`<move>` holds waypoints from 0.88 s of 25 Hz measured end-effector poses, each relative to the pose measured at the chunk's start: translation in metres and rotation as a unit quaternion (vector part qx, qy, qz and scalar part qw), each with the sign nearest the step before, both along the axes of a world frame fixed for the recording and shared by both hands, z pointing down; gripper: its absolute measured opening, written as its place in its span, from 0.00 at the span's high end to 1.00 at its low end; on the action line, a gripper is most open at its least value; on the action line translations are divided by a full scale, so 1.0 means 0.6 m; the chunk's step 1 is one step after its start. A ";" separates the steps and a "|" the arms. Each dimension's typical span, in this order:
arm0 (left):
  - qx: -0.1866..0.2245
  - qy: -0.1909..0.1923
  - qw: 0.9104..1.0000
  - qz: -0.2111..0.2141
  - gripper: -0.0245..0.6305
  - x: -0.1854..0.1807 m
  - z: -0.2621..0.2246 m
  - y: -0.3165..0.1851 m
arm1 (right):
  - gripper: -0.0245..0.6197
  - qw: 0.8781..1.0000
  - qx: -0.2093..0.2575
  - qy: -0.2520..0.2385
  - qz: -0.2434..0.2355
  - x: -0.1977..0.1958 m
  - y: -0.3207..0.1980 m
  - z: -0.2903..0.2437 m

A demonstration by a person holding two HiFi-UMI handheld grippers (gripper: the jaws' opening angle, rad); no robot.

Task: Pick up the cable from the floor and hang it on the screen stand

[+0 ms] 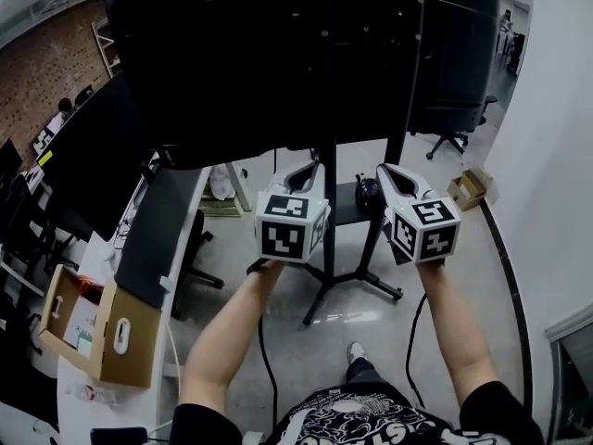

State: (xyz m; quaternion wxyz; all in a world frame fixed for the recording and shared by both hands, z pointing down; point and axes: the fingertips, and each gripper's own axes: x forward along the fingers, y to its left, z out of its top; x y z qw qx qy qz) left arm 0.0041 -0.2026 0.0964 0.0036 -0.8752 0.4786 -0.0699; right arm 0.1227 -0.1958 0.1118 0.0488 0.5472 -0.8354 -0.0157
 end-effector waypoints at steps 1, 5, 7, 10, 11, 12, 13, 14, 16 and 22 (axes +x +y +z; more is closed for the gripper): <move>-0.001 0.001 1.000 0.002 0.96 0.005 0.008 0.010 | 0.95 1.000 -0.001 -0.001 -0.002 -0.008 0.011 0.006; -0.004 0.011 1.000 0.014 0.96 0.027 0.031 0.044 | 0.95 1.000 -0.003 -0.008 -0.003 -0.025 0.046 0.016; -0.006 0.011 1.000 0.020 0.96 0.035 0.040 0.057 | 0.95 1.000 -0.005 -0.008 0.000 -0.028 0.060 0.020; -0.014 0.013 0.999 0.030 0.96 0.047 0.052 0.073 | 0.95 1.000 -0.010 -0.008 0.004 -0.026 0.076 0.025; -0.015 0.013 0.999 0.032 0.96 0.051 0.055 0.077 | 0.95 1.000 -0.010 -0.007 0.006 -0.025 0.080 0.026; -0.016 0.012 0.999 0.034 0.96 0.055 0.057 0.080 | 0.95 1.000 -0.011 -0.005 0.007 -0.024 0.084 0.027; -0.015 0.009 0.999 0.036 0.96 0.058 0.060 0.082 | 0.95 1.000 -0.011 -0.004 0.008 -0.023 0.087 0.028; -0.015 0.008 0.999 0.037 0.96 0.061 0.062 0.084 | 0.95 1.000 -0.012 -0.002 0.009 -0.021 0.090 0.029; -0.016 0.012 0.999 0.043 0.96 0.070 0.063 0.089 | 0.95 1.000 -0.014 0.000 0.011 -0.017 0.095 0.031; -0.013 0.011 0.999 0.050 0.96 0.087 0.064 0.100 | 0.95 1.000 -0.016 0.002 0.015 -0.005 0.106 0.033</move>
